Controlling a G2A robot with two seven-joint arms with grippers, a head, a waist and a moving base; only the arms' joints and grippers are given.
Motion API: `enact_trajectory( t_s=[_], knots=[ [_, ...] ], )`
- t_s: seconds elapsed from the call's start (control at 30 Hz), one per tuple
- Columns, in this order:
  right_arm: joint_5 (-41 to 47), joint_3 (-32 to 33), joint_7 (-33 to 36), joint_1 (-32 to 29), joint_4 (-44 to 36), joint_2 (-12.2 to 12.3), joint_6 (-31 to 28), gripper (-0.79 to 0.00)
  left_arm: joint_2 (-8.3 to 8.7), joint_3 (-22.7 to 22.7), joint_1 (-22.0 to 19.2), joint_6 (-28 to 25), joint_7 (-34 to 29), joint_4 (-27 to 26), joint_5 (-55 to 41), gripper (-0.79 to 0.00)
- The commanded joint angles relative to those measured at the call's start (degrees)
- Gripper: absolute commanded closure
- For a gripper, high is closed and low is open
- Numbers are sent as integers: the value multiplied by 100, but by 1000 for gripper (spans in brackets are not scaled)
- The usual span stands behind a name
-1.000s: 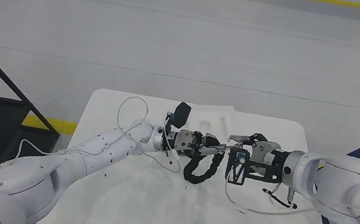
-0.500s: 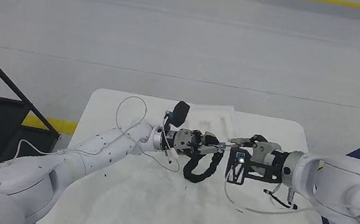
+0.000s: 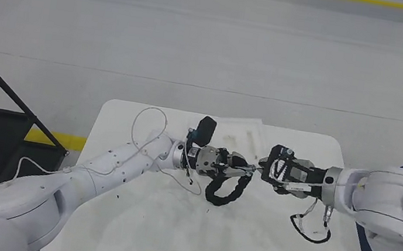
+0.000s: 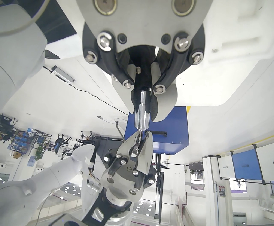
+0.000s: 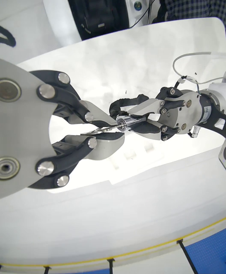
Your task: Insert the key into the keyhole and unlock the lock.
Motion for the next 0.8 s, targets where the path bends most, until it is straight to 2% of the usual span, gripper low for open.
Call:
enact_trajectory(
  t_s=[0.0,0.17,0.43,0.47,0.5,0.53,0.57,0.77],
  knots=[
    [396,67,130,-25,86,15,207,0,-12,-85,34,43,43,-31,216,0],
    [1306,250,421,-120,358,51,846,0,-44,-228,105,360,360,-127,921,0],
    [1961,342,600,-286,494,94,809,-6,-124,-176,160,630,630,-89,1524,0],
    [1957,342,714,-291,480,105,774,-182,-137,-163,161,626,626,-52,1543,0],
    [2010,347,753,-297,471,111,754,-308,-151,-152,148,605,605,5,1576,0],
    [2014,370,776,-298,466,118,752,-606,-165,-146,144,594,594,64,1592,0],
    [1991,402,803,-303,461,127,770,-785,-180,-142,140,574,573,145,1603,0],
    [1703,652,877,-407,386,188,898,-785,-342,-89,108,510,184,778,2005,0]
  ],
)
